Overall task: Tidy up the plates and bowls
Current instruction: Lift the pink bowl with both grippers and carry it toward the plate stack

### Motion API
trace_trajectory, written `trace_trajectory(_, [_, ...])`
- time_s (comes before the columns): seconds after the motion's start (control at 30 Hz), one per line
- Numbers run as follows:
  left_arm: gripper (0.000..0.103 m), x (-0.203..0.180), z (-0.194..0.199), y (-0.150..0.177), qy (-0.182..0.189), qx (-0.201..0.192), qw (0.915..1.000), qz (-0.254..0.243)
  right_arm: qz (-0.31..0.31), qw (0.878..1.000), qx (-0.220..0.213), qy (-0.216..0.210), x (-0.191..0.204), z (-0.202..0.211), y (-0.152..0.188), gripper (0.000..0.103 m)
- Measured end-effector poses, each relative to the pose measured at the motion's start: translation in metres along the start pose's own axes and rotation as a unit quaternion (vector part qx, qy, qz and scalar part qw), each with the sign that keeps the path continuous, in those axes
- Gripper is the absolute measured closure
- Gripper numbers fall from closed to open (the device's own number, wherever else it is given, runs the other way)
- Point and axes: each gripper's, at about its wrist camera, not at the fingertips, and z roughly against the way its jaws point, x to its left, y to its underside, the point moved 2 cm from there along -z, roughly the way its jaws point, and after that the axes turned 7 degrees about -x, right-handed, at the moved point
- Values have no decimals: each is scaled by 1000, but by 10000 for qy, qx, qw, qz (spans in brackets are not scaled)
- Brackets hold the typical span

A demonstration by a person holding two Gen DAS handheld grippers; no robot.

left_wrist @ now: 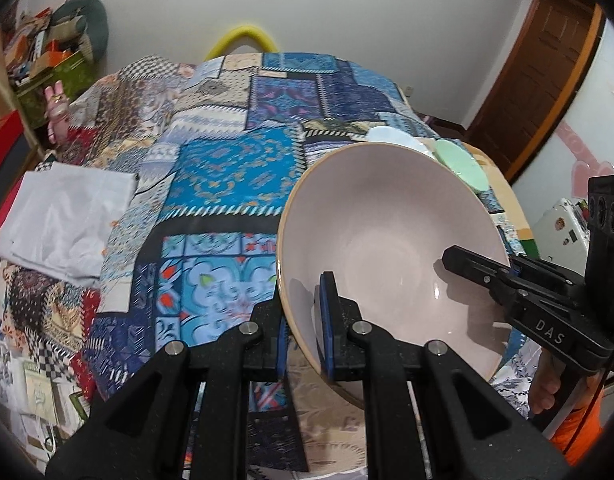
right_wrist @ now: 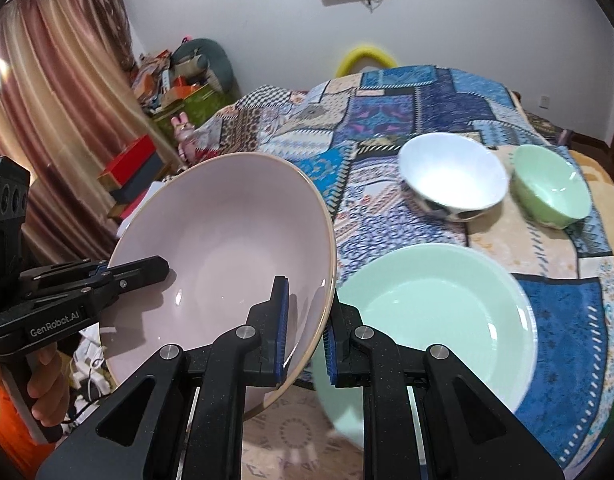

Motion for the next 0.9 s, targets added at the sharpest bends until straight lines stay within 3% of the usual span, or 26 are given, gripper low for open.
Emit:
trace_trajectory(0.37, [90, 37, -18, 19, -227, 248, 9993, 193, 116, 9990, 412, -134, 20, -34, 12, 88])
trace_trajectory(0.9, [90, 72, -55, 42, -254, 650, 9962, 528, 221, 9949, 982, -103, 28, -74, 32, 88])
